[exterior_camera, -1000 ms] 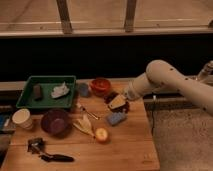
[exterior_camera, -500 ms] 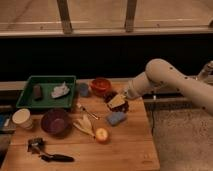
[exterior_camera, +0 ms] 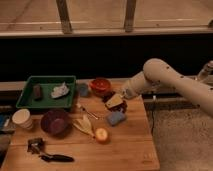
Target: Place grapes in purple bowl
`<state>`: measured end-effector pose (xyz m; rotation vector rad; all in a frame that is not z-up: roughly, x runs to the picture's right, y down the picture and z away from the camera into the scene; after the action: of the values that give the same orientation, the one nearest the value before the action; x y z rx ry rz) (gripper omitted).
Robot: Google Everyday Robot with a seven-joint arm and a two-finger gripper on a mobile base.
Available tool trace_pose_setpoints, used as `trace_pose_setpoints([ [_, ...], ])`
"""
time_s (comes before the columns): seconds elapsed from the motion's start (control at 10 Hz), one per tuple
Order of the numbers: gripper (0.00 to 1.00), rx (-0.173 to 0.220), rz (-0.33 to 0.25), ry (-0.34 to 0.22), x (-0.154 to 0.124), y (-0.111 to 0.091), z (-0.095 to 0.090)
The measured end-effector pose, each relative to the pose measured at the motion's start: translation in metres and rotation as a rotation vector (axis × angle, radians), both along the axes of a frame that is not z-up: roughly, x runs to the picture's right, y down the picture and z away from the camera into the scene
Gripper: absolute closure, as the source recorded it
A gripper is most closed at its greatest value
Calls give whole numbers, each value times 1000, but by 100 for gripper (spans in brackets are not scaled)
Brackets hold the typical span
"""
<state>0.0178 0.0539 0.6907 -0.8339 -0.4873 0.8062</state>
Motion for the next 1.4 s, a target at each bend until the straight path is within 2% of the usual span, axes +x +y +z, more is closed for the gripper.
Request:
trace_pose_setpoints([
  [0.3,100,-23,-66,-60,-48,-4,14],
  [0.9,100,-65,-223,-253,-162,9,23],
  [1.0,100,-57,-215,-254,-177,11,25],
  [1.1,100,-33,-195,-227,-183,11,27],
  [1.2,100,21,-171,-177,-187,11,27],
  [1.4,100,121,-134,-115,-201,12,22],
])
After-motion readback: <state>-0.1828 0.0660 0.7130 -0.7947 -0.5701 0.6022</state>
